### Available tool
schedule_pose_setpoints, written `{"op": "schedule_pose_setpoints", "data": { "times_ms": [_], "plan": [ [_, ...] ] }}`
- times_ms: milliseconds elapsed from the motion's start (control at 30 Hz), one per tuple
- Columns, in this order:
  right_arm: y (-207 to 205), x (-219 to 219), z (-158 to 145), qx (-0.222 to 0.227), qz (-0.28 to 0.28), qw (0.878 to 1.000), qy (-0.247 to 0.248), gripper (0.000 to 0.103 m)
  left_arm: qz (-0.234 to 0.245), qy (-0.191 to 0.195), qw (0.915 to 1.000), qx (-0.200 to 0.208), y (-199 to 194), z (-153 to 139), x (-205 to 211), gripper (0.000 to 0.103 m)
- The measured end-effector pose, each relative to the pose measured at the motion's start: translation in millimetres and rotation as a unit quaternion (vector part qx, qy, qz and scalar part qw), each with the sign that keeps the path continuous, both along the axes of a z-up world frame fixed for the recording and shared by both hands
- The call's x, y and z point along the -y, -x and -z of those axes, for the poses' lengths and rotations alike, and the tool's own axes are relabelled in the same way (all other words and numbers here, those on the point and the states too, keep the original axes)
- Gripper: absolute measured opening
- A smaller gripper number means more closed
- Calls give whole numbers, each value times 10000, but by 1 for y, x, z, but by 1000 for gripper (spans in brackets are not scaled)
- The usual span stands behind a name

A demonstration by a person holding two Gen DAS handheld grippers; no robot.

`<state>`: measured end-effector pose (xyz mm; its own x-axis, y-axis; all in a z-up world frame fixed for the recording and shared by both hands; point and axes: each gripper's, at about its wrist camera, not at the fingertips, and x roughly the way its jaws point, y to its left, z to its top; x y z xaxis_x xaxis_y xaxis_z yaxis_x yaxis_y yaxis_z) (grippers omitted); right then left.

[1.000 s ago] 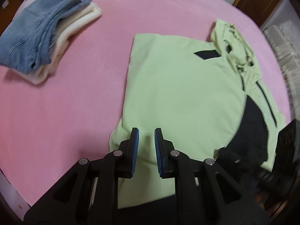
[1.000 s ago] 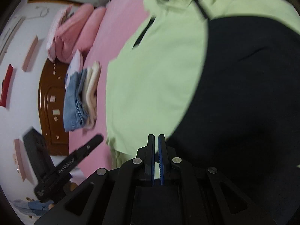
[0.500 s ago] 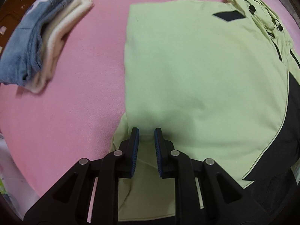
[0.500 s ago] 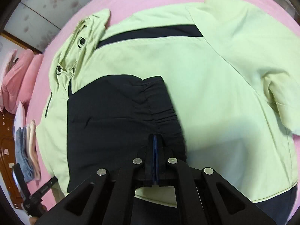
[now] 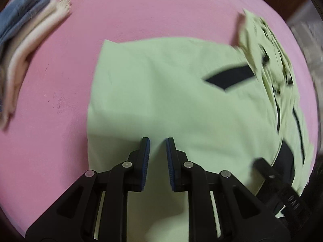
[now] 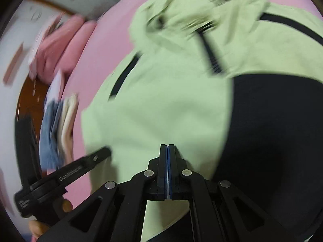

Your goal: Fold large clothes

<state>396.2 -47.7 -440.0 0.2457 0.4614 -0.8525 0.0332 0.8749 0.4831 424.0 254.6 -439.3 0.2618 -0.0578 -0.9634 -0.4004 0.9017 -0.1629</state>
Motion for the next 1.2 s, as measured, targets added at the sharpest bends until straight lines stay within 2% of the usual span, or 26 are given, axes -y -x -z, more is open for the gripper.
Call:
{"op": "schedule_pose_setpoints", "data": {
  "times_ms": [100, 133, 167, 200, 233, 267, 400, 467, 533, 633, 700, 767, 833, 933, 1000, 1067, 1133, 1167, 1200],
  "plan": [
    [-9, 34, -5, 232, 282, 9991, 229, 0, 38, -367, 9993, 110, -8, 4, -11, 13],
    [-8, 48, -4, 299, 207, 9993, -108, 0, 92, -618, 9980, 81, -14, 6, -14, 13],
    [-22, 56, -2, 338, 165, 9993, -79, 0, 144, -763, 9970, 61, -17, 8, -15, 14],
    [-21, 63, -4, 438, 221, 9970, 601, 0, 223, -875, 9959, 36, -21, 11, -17, 14],
    [-19, 73, -6, 558, 297, 9876, 1436, 0, 283, -976, 9948, 1, -27, 12, -22, 14],
    [-17, 91, -8, 614, 385, 9834, 1663, 0, 347, -1016, 9942, -27, -29, 14, -23, 14],
    [-8, 146, -1, 476, 910, 9885, 1113, 0, 453, -948, 9944, -56, -35, 16, -37, 14],
    [-8, 162, -1, 572, 914, 9833, 1466, 0, 492, -910, 9945, -141, -39, 20, -42, 14],
    [-4, 158, 1, 735, 831, 9723, 2058, 0, 493, -920, 9943, -221, -44, 20, -43, 14],
    [-3, 142, 0, 732, 627, 9594, 2649, 0, 655, -1103, 9913, -301, -50, 20, -38, 14],
    [-6, 153, -9, 666, 566, 9517, 2945, 0, 817, -1239, 9884, -313, -53, 18, -32, 14],
    [-2, 142, -15, 570, 569, 9442, 3193, 0, 1167, -1694, 9782, -278, -50, 12, -22, 14],
    [10, 126, -31, 704, 567, 9418, 3238, 0, 1458, -1990, 9689, -207, -39, 6, -10, 14],
    [35, 99, -54, 934, 541, 9477, 3005, 5, 1629, -1814, 9698, -70, -16, -7, 2, 14],
    [56, 83, -64, 905, 530, 9518, 2882, 11, 1657, -1473, 9751, -72, 7, -17, 9, 14],
    [81, 73, -71, 765, 601, 9555, 2786, 16, 1584, -1308, 9786, -86, 32, -26, 9, 14],
    [103, 62, -72, 556, 663, 9623, 2579, 24, 1480, -1132, 9824, -155, 66, -30, 19, 25],
    [113, 58, -70, 450, 658, 9658, 2466, 27, 1417, -1090, 9835, -270, 75, -31, 20, 45],
    [123, 52, -68, 313, 633, 9686, 2385, 28, 1336, -980, 9850, -488, 84, -30, 22, 59]
  ]
}}
